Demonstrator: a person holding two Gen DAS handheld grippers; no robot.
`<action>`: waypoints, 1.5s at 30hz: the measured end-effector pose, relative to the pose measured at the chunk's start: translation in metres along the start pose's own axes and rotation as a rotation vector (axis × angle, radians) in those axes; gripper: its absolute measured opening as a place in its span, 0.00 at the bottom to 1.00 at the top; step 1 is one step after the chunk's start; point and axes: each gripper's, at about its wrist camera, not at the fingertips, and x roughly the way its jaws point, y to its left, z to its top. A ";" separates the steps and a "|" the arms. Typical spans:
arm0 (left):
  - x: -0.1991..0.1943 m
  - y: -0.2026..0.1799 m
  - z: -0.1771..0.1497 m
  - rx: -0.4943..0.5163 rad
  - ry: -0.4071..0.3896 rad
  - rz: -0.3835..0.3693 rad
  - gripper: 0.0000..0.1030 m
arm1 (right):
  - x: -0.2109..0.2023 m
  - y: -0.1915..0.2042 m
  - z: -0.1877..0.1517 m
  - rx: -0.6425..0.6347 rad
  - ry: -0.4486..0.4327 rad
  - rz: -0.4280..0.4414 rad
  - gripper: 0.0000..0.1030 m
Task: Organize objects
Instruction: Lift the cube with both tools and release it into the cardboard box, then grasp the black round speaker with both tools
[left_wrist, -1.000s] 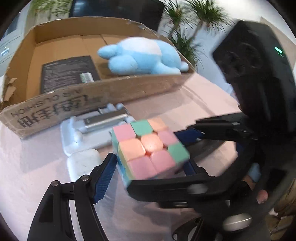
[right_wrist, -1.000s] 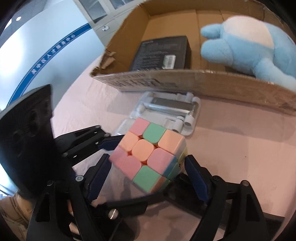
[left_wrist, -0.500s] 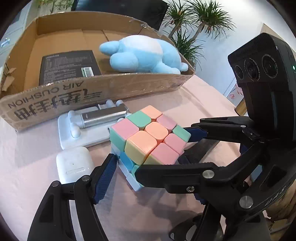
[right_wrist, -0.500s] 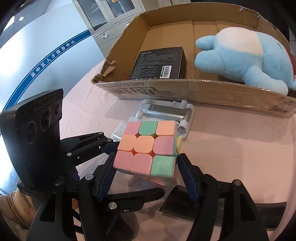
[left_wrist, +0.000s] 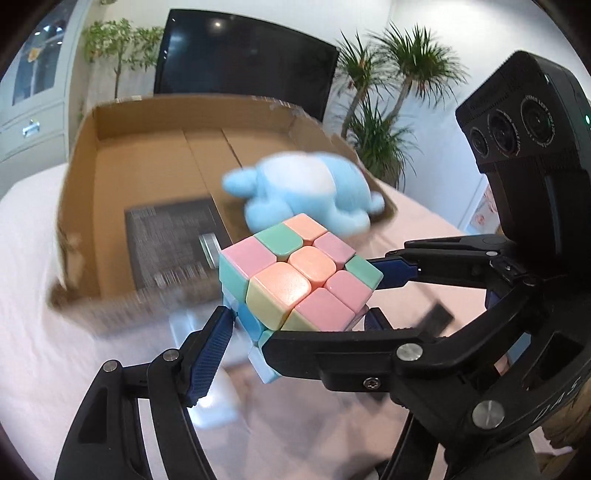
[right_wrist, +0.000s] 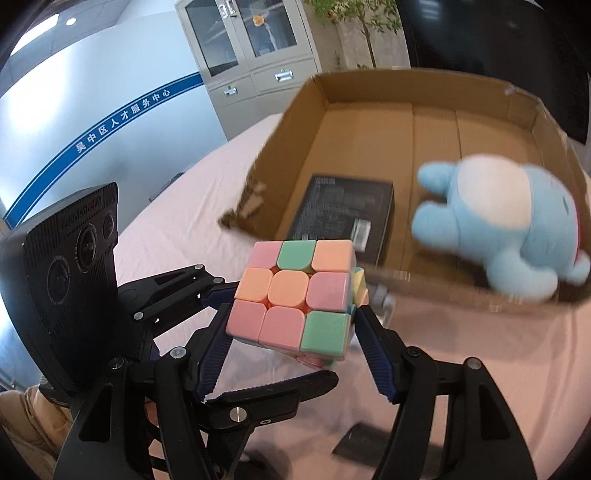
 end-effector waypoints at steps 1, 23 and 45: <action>0.000 0.004 0.008 0.001 -0.007 0.005 0.71 | 0.001 0.000 0.011 -0.011 -0.007 -0.003 0.63; 0.087 0.145 0.110 -0.223 0.054 0.143 0.76 | 0.094 -0.089 0.137 0.107 -0.044 0.075 0.78; -0.064 -0.056 -0.112 0.261 0.144 -0.054 0.90 | -0.038 0.009 -0.103 -0.125 0.035 0.233 0.85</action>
